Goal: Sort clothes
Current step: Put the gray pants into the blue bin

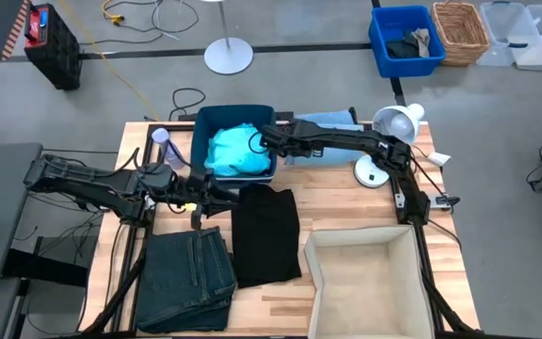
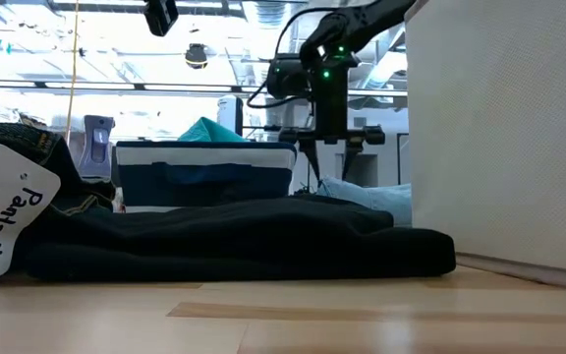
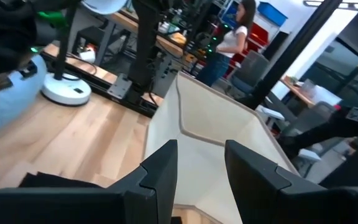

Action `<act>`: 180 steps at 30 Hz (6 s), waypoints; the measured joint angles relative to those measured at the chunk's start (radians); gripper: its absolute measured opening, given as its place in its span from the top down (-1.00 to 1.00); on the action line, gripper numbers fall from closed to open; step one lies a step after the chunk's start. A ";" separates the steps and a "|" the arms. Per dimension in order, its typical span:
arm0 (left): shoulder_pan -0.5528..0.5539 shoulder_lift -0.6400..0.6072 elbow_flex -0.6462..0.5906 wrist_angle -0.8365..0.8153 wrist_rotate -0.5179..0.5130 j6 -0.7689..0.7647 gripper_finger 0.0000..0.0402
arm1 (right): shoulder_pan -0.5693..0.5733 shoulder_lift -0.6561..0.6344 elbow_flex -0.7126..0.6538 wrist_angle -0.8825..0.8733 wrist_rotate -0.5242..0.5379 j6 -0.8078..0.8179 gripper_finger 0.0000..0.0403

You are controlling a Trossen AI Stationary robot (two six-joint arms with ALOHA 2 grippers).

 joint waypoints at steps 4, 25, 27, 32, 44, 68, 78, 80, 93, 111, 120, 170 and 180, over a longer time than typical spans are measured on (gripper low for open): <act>0.000 0.000 0.000 0.000 0.009 -0.008 0.35 | -0.016 -0.001 0.000 -0.014 0.034 0.005 -0.16; 0.000 0.000 0.000 0.000 0.033 -0.021 0.35 | 0.011 -0.018 -0.077 0.139 0.037 0.002 -0.16; 0.000 0.000 0.000 -0.001 0.034 -0.021 0.35 | 0.011 -0.014 -0.076 0.139 0.030 -0.025 -0.16; 0.000 0.000 0.000 -0.001 0.034 -0.019 0.35 | 0.000 -0.001 -0.074 0.144 0.012 -0.079 -0.20; 0.000 0.000 0.000 -0.001 0.034 -0.032 0.35 | -0.024 -0.004 -0.078 0.038 -0.018 0.019 -0.30; -0.002 0.000 0.000 -0.036 0.050 -0.046 0.35 | -0.015 -0.077 -0.066 0.227 0.083 0.131 -0.30; -0.002 0.000 0.000 -0.036 0.050 -0.025 0.35 | -0.081 -0.084 -0.083 0.114 0.048 0.250 -0.30; -0.002 0.000 0.000 -0.036 0.050 -0.024 0.35 | -0.081 -0.083 -0.098 0.109 0.046 0.281 -0.30; -0.002 0.000 0.000 -0.034 0.050 -0.029 0.35 | -0.099 -0.084 -0.163 0.143 -0.044 0.294 -0.30; -0.002 0.000 0.000 -0.034 0.049 -0.028 0.35 | -0.133 -0.084 -0.164 0.143 -0.120 0.076 -0.30; -0.002 0.000 0.000 -0.035 0.049 -0.022 0.35 | -0.133 -0.084 -0.163 0.125 -0.155 -0.175 -0.30; -0.002 0.000 0.000 -0.038 0.028 0.005 0.35 | -0.067 -0.008 -0.097 0.155 -0.276 -0.468 -0.28; -0.002 0.000 0.000 -0.038 0.028 -0.013 0.35 | -0.059 -0.008 -0.160 0.154 -0.338 -0.438 0.29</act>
